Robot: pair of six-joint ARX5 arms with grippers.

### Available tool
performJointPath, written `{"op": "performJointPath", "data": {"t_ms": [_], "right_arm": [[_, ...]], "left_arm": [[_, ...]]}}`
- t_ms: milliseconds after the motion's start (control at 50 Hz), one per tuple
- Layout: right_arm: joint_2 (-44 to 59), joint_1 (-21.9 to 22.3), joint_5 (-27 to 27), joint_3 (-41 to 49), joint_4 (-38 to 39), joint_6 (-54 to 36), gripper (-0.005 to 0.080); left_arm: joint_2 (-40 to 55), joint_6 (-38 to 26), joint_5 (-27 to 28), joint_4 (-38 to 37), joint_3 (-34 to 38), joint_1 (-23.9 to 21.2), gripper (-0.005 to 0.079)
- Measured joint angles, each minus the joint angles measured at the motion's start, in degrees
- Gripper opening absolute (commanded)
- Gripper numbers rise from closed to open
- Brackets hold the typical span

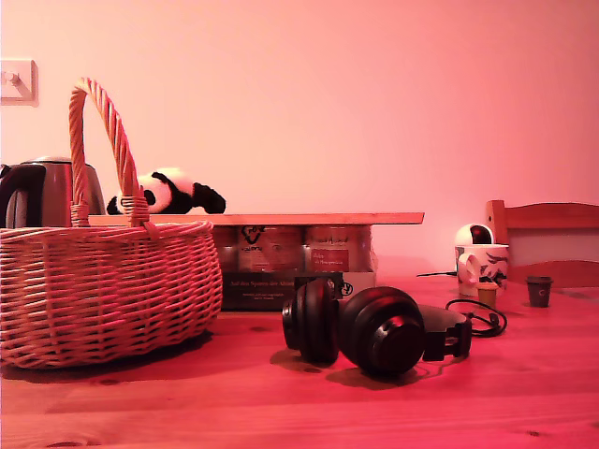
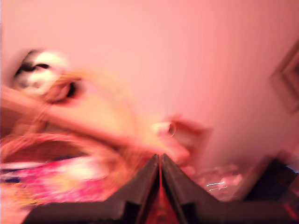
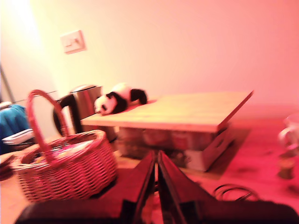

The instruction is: Pick up the straw basket and place it on the shelf behind you

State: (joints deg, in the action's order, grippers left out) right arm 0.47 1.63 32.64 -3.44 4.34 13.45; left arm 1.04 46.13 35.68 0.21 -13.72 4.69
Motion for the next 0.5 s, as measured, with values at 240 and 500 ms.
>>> {"op": "performJointPath", "data": {"t_ms": [240, 500], "right_arm": [[0.0, -0.63, 0.0, -0.02, -0.11, 0.02, -0.001], [0.0, -0.63, 0.0, -0.22, -0.13, 0.04, -0.001]], "left_arm": [[14.45, 1.38, 5.79, -6.19, -9.2, 0.0, -0.0019], [29.38, -18.08, 4.37, -11.45, -21.55, 0.0, -0.0019]]}}
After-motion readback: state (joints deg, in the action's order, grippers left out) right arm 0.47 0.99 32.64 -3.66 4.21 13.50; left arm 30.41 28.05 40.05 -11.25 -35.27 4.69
